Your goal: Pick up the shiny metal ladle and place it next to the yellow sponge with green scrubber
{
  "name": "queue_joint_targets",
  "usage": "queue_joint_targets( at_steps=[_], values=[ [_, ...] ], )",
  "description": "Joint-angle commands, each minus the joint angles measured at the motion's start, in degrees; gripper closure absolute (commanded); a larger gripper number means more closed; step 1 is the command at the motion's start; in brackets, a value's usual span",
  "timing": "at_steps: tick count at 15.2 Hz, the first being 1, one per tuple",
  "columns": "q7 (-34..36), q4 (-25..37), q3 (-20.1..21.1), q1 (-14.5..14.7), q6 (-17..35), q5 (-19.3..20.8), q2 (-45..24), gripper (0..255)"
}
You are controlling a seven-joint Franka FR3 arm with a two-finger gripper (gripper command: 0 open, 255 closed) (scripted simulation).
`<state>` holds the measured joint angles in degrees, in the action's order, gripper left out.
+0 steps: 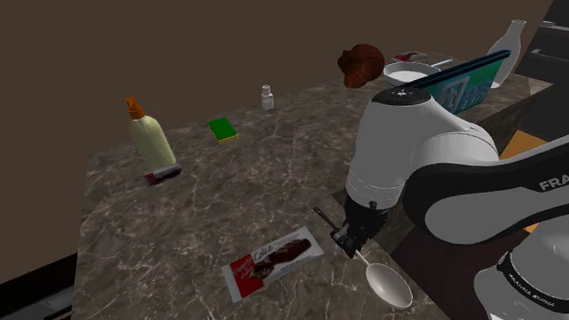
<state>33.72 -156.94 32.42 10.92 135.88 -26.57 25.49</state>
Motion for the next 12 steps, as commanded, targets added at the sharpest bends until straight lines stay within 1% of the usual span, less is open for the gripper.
queue_joint_targets(
  at_steps=[1, 2, 12],
  values=[
    [0.0, 0.0, 0.0, 0.0, 0.0, 0.0, 0.0, 255],
    [0.0, 0.0, 0.0, 0.0, 0.0, 0.0, 0.0, 255],
    [0.7, 3.9, -2.7, 0.2, -10.1, 1.4, 6.2, 255]
  ],
)
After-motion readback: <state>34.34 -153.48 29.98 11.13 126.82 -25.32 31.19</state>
